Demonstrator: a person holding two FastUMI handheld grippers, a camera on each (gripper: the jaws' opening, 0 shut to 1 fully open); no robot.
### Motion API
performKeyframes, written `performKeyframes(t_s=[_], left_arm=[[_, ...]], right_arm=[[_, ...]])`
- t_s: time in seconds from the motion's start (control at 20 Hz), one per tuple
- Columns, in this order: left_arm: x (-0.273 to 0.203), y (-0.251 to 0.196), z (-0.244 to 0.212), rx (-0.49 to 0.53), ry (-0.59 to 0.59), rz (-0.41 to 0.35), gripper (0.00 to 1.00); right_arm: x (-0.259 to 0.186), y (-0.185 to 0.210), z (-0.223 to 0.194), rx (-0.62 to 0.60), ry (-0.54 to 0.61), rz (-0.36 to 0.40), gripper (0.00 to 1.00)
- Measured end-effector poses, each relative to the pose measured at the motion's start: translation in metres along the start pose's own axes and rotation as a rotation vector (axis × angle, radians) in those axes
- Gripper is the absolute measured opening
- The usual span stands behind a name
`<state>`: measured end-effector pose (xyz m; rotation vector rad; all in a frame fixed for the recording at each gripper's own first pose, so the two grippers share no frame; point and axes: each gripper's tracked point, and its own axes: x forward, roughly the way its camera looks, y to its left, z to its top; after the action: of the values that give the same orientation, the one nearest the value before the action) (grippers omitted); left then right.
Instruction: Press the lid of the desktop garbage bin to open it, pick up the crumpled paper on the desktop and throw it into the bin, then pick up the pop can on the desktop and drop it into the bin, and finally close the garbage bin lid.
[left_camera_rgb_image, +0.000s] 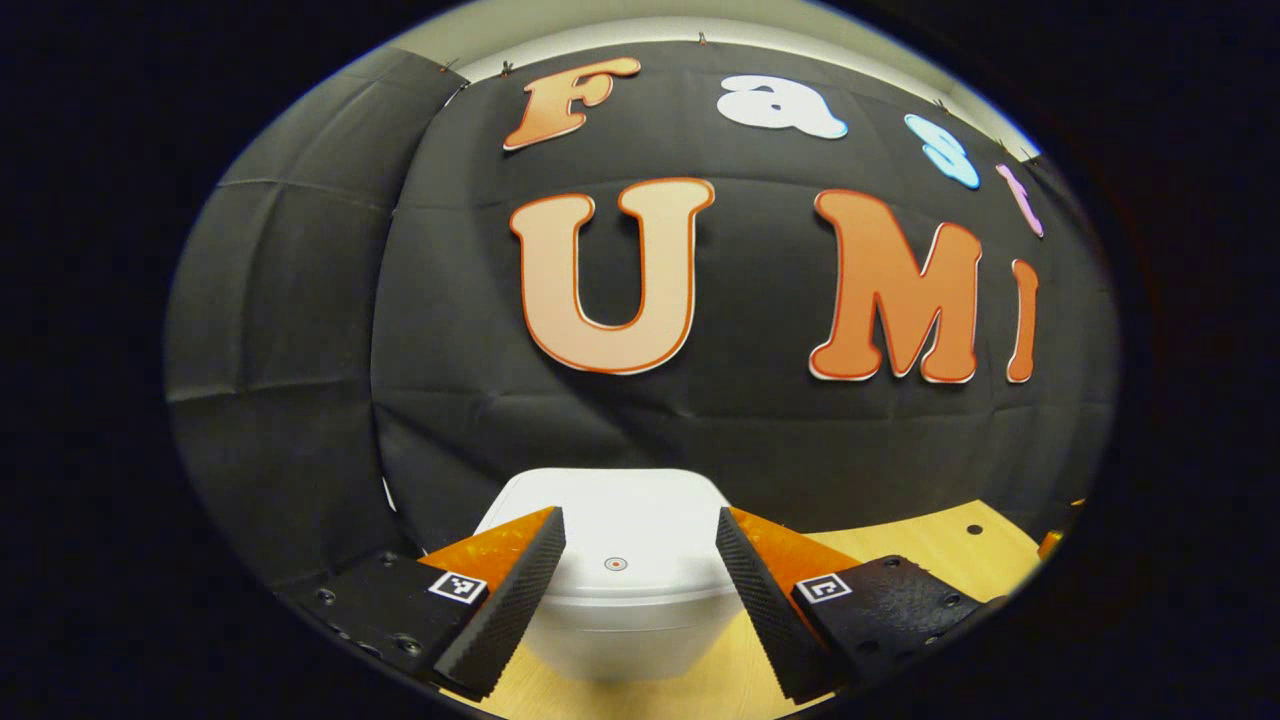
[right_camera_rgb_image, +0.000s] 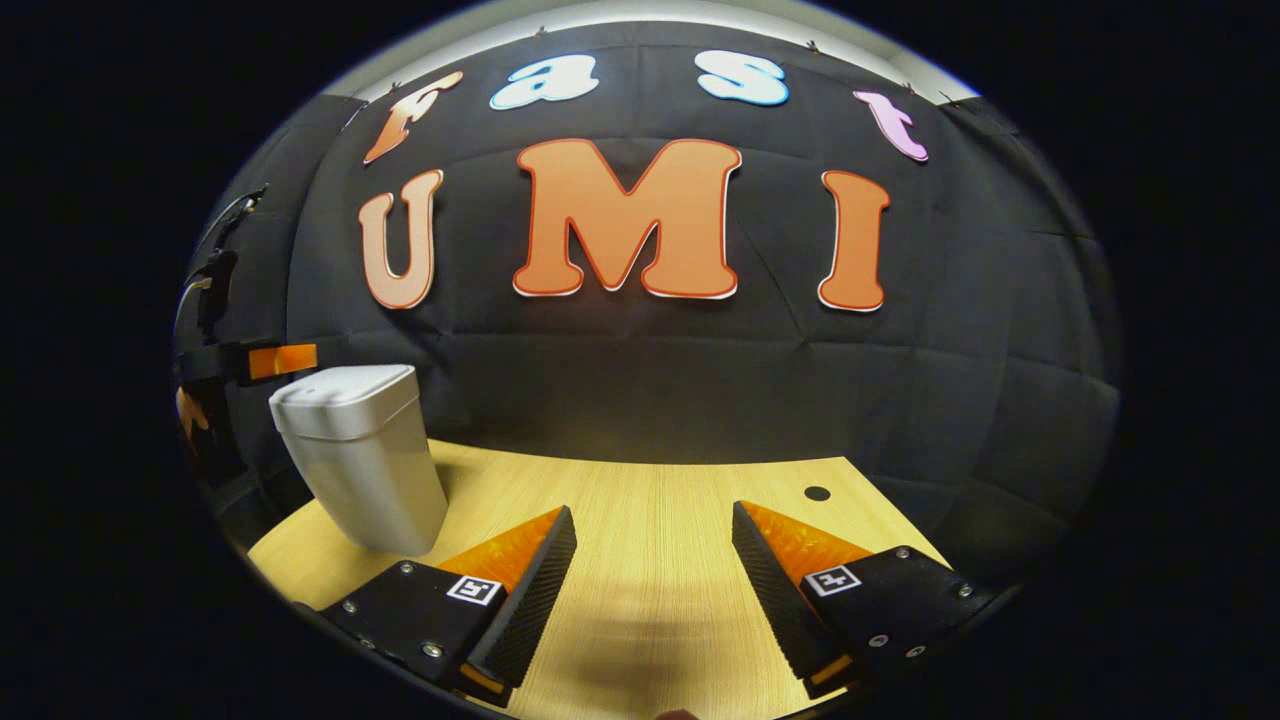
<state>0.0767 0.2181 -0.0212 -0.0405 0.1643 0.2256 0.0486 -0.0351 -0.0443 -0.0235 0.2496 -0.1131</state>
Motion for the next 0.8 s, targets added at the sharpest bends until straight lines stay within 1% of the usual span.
performKeyframes(t_s=[0.1, 0.25, 0.4, 0.5, 0.65, 0.8], left_arm=[[-0.022, -0.023, 0.007, -0.031, -0.032, -0.032, 0.96], [-0.049, -0.062, -0.005, -0.07, -0.053, -0.082, 0.96], [-0.067, -0.095, -0.025, -0.064, -0.027, -0.11, 0.95], [-0.081, -0.12, -0.034, -0.067, -0.031, -0.139, 0.94], [-0.096, -0.155, -0.048, -0.028, -0.056, -0.175, 0.94], [-0.106, -0.182, -0.069, 0.028, -0.042, -0.209, 0.94]], right_arm=[[-0.003, 0.002, 0.002, 0.028, -0.005, 0.004, 0.94], [-0.012, 0.001, 0.012, 0.024, -0.05, -0.004, 0.94], [-0.021, -0.005, 0.018, 0.022, -0.073, 0.001, 0.94], [-0.027, -0.009, 0.023, 0.024, -0.093, 0.0, 0.94], [-0.034, -0.013, 0.026, 0.016, -0.127, 0.003, 0.94], [-0.039, -0.014, 0.023, 0.001, -0.136, 0.016, 0.94]])
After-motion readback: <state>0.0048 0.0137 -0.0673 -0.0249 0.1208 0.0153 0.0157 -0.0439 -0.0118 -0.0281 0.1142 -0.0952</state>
